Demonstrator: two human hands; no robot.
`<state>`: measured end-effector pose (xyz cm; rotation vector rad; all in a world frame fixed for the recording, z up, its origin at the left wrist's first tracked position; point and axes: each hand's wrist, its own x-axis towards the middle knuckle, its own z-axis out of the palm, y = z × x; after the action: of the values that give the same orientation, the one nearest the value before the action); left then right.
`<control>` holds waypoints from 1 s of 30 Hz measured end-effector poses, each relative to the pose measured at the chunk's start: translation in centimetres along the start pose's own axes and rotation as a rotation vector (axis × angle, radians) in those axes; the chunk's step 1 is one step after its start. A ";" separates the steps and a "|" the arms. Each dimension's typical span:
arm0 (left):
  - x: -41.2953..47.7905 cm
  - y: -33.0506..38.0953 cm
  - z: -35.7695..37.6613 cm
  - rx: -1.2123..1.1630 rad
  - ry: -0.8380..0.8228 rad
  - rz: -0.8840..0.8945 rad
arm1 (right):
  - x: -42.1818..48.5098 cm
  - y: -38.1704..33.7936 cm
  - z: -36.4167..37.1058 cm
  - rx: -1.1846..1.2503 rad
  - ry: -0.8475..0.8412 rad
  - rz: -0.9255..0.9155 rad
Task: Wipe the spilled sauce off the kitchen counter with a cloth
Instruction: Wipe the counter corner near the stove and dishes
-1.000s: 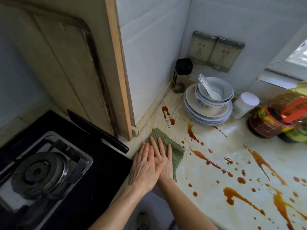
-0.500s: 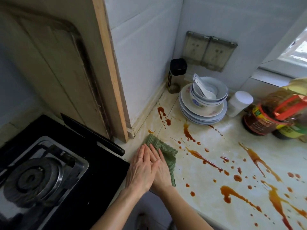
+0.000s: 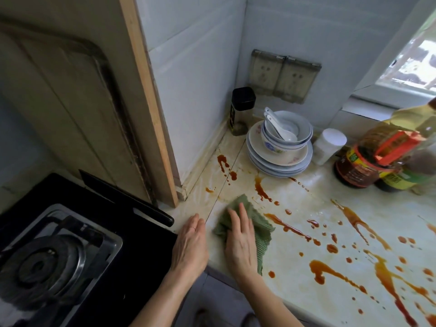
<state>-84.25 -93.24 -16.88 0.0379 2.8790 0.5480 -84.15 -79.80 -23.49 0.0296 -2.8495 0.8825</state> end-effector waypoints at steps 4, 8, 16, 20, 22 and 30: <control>0.3 0.4 -0.1 0.002 0.040 -0.017 | 0.4 -2.3 1.8 -0.088 -0.088 -0.211; 1.0 0.4 -0.2 -0.014 0.046 -0.024 | 1.8 -1.6 1.2 -0.252 -0.075 -0.247; 1.3 0.5 -0.5 -0.015 0.036 -0.005 | 0.8 2.1 -0.5 -0.143 0.167 0.038; 1.5 0.1 -0.8 -0.034 0.049 0.018 | 2.4 -1.1 0.8 0.035 0.173 -0.048; 1.7 0.1 -0.8 -0.059 0.071 0.008 | 4.2 -3.3 1.1 0.077 0.110 -0.101; 2.9 0.2 -0.5 -0.138 0.148 -0.018 | 8.9 -3.7 2.2 -0.335 -0.270 -0.113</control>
<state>-87.24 -93.04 -16.97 -0.0517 2.9712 0.7756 -92.96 -83.86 -21.81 0.2863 -3.1688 0.3967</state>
